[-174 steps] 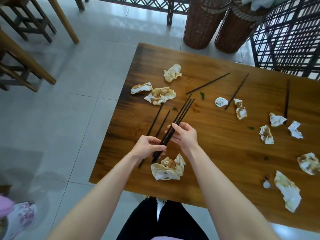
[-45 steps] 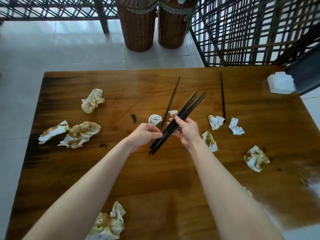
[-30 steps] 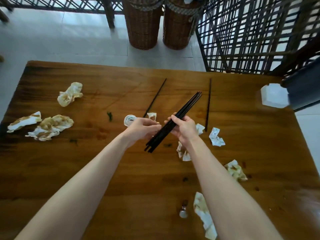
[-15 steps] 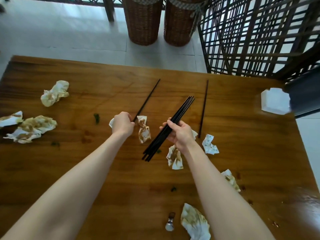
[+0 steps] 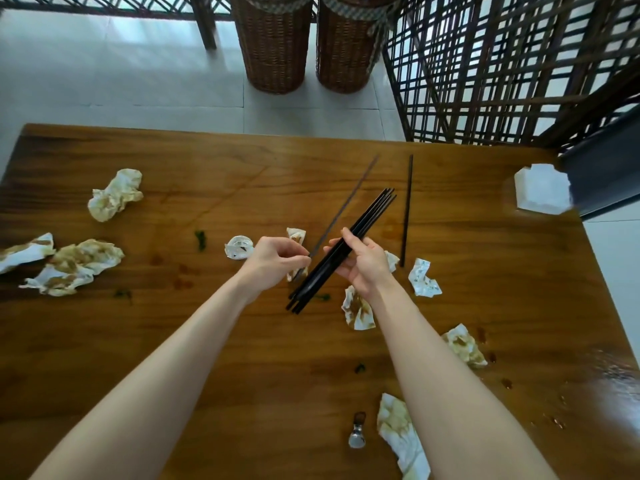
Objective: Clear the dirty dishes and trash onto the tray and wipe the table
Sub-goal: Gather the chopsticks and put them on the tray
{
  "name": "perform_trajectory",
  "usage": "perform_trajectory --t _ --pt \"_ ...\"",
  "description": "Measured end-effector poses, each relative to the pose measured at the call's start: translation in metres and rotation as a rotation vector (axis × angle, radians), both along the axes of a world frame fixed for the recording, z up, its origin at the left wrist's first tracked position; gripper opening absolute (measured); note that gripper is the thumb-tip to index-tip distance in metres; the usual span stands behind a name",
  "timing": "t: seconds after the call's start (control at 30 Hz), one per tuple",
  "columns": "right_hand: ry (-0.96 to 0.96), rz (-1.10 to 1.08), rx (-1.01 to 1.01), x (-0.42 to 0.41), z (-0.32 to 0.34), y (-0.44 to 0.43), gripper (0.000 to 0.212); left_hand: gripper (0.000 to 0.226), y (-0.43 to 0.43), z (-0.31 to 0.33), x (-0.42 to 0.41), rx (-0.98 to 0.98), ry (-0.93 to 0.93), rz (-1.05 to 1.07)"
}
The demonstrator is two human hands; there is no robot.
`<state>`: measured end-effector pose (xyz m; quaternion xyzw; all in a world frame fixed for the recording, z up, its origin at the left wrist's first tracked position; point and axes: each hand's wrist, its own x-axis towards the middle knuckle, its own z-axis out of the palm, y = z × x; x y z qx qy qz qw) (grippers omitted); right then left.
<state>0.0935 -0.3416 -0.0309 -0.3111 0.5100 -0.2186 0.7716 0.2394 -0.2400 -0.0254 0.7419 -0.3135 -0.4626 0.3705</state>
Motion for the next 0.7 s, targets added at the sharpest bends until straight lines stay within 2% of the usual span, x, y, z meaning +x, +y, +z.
perform_trajectory --t 0.13,0.3,0.43,0.5,0.57,0.7 --pt "0.019 -0.026 -0.03 -0.012 0.003 0.003 0.024 0.003 0.001 0.005 -0.015 0.025 0.037 -0.158" --pt "0.049 -0.067 -0.041 -0.036 0.006 0.001 0.011 0.002 -0.007 0.008 -0.027 0.088 0.123 -0.249" --pt "0.035 -0.108 -0.016 -0.057 0.009 -0.007 0.003 0.026 -0.02 0.011 -0.053 0.155 0.216 -0.328" --pt "0.019 -0.127 0.001 -0.063 0.011 -0.012 0.003 0.032 -0.026 0.012 -0.069 0.173 0.353 -0.342" --pt "-0.013 -0.152 0.016 -0.071 0.014 -0.019 0.004 0.032 -0.034 0.014 -0.084 0.177 0.475 -0.328" --pt "-0.028 -0.203 0.014 -0.092 0.016 -0.036 0.011 0.022 -0.053 0.013 -0.111 0.164 0.469 -0.377"
